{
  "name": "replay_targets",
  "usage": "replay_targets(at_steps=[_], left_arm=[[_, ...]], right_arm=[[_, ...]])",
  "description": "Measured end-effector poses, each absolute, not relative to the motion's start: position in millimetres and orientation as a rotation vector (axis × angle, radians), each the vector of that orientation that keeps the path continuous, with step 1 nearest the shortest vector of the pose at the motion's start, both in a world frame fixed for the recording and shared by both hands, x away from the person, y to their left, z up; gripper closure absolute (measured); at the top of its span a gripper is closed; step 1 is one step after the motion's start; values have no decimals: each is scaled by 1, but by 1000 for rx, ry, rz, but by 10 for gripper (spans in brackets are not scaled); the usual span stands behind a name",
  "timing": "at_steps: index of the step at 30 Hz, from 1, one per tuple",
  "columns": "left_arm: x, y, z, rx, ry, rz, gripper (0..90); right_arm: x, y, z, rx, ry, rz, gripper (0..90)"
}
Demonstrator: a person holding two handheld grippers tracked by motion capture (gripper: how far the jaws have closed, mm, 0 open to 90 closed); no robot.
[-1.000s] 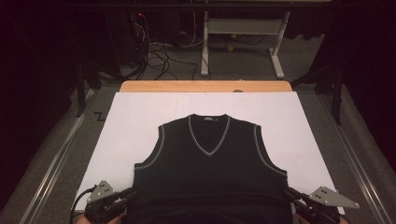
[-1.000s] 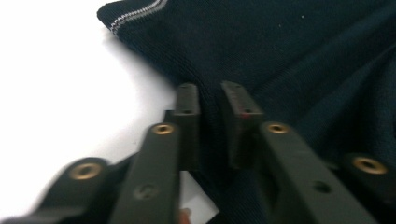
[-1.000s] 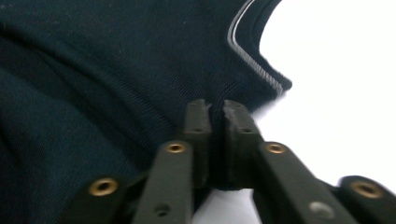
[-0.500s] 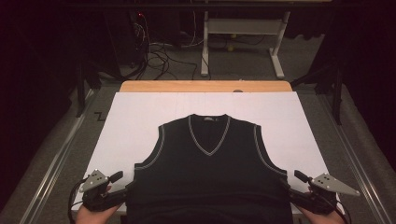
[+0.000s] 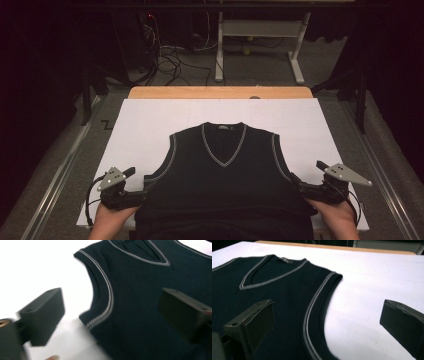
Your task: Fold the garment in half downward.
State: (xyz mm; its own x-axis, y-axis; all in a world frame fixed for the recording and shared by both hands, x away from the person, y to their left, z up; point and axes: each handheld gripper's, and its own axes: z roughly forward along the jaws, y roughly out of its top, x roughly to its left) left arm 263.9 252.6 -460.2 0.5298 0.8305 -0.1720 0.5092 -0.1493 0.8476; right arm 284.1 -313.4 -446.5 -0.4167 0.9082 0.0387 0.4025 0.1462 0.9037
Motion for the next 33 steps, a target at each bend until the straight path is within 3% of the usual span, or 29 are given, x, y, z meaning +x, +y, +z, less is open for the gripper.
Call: replay_targets(at_steps=[11, 25, 30, 33], left_arm=[[314, 256, -438, 1771, 1134, 442, 0], [391, 222, -434, 1846, 1223, 392, 0], [417, 215, -441, 1875, 1309, 332, 0], [429, 210, -446, 1917, 1363, 329, 0]], right_arm=[[325, -299, -440, 1236, 1938, 1168, 3], [375, -281, -439, 1255, 1995, 1131, 6], [396, -280, -445, 1310, 2035, 1099, 26], [408, -278, -449, 1336, 2051, 1086, 93]])
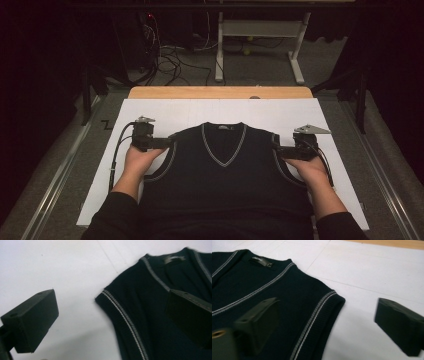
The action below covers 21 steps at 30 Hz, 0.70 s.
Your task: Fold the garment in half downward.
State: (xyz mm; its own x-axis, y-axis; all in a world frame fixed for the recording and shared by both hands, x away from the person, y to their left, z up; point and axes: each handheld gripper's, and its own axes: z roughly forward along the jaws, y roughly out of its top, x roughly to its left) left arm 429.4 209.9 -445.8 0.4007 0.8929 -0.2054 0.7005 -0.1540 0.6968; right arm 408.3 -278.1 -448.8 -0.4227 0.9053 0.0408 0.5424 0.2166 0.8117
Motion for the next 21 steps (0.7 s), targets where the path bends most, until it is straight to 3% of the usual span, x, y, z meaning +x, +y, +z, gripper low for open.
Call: replay_targets(at_steps=[7, 11, 15, 17, 21], left_arm=[[447, 198, -460, 1960, 1472, 315, 29], [451, 189, -465, 1980, 1520, 295, 110], [449, 179, -469, 2015, 1538, 342, 174], [448, 176, -468, 2013, 1542, 353, 257], [443, 167, -467, 2036, 1512, 351, 447]], right_arm=[[433, -271, -455, 1406, 2105, 976, 215], [441, -265, -457, 1431, 2119, 947, 297], [449, -258, -464, 1449, 2155, 875, 304], [451, -254, -467, 1447, 2149, 845, 312], [447, -242, -464, 1415, 2174, 834, 578]])
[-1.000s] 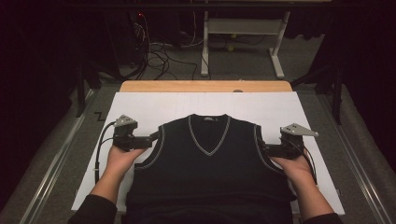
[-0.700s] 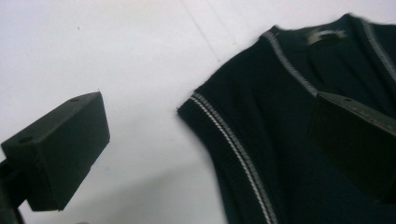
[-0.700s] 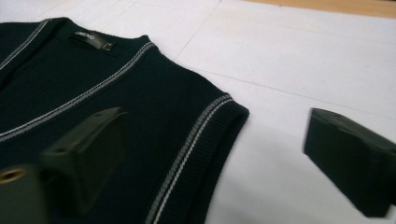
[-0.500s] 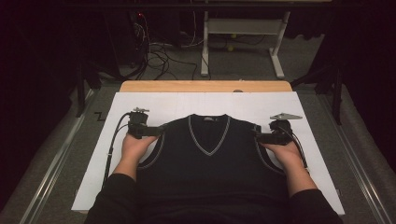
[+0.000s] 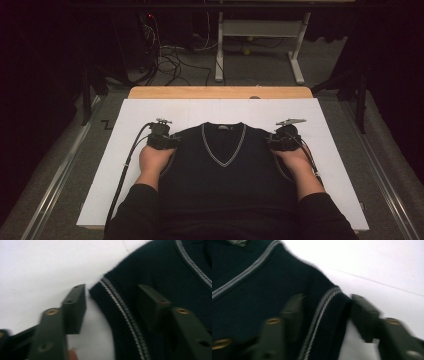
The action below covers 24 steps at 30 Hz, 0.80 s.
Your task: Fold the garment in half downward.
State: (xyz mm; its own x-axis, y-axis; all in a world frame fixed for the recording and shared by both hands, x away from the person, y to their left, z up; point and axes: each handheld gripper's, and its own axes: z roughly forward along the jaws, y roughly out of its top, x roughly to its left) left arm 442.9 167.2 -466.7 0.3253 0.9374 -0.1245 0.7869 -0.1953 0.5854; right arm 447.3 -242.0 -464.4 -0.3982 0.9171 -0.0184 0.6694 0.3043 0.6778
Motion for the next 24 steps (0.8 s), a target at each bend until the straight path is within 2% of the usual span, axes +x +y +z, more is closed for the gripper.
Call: replay_targets(at_steps=[2, 3, 4, 6, 7, 10, 14, 17, 24], left_arm=[[441, 164, -466, 2030, 1517, 342, 529], [440, 163, -466, 2025, 1520, 333, 559], [439, 162, -466, 2034, 1506, 327, 589], [439, 162, -463, 2064, 1462, 302, 706], [440, 162, -458, 2084, 1443, 328, 718], [441, 168, -438, 2026, 1397, 351, 727], [444, 173, -406, 1949, 1357, 443, 727], [443, 168, -381, 1921, 1283, 576, 727], [444, 167, -334, 1807, 1229, 660, 726]], right_arm=[[445, -238, -464, 1413, 2193, 846, 695], [445, -238, -463, 1409, 2200, 850, 726], [444, -237, -463, 1412, 2203, 854, 752], [443, -234, -462, 1384, 2220, 833, 784], [442, -233, -461, 1371, 2227, 817, 789], [443, -233, -448, 1352, 2178, 816, 792], [445, -237, -424, 1310, 2087, 858, 792], [444, -241, -402, 1268, 2011, 893, 791], [441, -254, -354, 1198, 1844, 990, 791]])
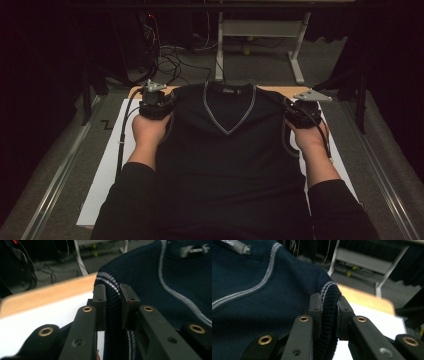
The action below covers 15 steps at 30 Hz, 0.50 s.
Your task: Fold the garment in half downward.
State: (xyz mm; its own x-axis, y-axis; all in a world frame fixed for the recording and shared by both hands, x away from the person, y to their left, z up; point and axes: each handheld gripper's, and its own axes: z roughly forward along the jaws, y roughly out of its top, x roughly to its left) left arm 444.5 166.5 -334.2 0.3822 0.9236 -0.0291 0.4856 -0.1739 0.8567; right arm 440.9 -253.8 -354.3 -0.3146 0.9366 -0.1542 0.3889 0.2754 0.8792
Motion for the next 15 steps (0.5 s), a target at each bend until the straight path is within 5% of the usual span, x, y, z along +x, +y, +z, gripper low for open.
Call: replay_targets(at_steps=[15], left_arm=[[428, 183, -331, 1786, 1164, 607, 723]], right_arm=[[430, -244, -328, 1105, 1820, 1061, 789]])
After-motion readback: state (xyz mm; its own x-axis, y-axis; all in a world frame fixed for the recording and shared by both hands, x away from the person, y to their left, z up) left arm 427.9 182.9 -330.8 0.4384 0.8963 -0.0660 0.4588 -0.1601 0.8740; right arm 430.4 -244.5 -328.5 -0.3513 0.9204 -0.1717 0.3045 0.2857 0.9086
